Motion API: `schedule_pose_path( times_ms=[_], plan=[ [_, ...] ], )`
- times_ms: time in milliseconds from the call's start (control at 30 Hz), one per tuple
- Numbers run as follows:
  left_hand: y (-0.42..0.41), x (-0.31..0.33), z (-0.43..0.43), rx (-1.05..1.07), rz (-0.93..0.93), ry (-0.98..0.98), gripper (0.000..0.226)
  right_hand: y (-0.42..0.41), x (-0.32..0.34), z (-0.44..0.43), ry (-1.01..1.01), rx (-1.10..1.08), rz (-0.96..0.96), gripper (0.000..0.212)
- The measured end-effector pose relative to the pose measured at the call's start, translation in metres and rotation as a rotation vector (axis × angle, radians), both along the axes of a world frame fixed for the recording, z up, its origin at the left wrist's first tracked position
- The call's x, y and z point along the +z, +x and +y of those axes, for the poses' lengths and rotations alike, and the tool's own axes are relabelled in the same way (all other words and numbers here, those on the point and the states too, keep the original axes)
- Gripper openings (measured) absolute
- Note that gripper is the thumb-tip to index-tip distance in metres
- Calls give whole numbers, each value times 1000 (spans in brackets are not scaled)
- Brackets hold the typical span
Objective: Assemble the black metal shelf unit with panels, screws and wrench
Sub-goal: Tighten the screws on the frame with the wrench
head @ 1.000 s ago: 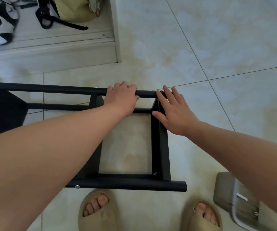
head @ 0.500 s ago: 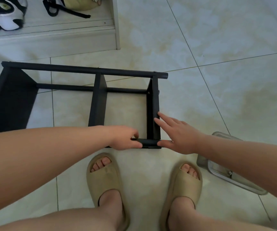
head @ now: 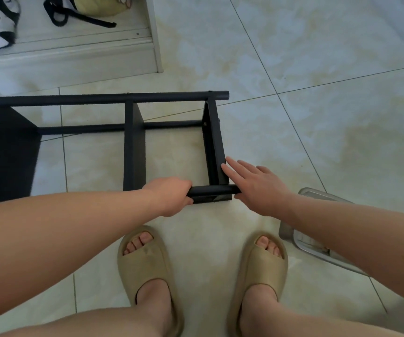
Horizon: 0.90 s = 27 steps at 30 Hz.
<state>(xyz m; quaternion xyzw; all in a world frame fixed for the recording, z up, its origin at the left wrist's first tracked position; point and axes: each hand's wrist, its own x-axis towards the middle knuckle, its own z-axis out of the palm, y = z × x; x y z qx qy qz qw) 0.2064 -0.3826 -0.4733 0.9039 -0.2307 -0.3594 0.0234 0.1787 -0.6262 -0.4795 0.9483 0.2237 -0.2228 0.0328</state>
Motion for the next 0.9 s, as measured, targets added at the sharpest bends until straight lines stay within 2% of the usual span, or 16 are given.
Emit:
schedule_pose_path(
  times_ms=[233, 300, 367, 433, 600, 733, 900],
  plan=[
    [14, -4, -20, 89, -61, -42, 23, 11, -3, -15, 68, -129, 39, 75],
    [8, -6, -27, 50, -215, -125, 35, 3, 2, -22, 83, -127, 54, 77],
    [3, -5, -41, -91, -418, -269, 45, -8, 10, -37, 87, -141, 53, 77],
    [0, 1, -64, -208, -479, -402, 44, -23, 17, -61, 78, -163, 52, 75],
    [-22, 5, -124, -428, -330, -427, 44, -70, 23, -132, 46, -263, 58, 56],
    [-44, -2, -166, -543, -211, -419, 45, -101, 7, -174, -63, -445, 192, 35],
    [-63, -22, -207, -693, -116, -403, 35, -114, -35, -211, -125, -680, 331, 31]
  ],
)
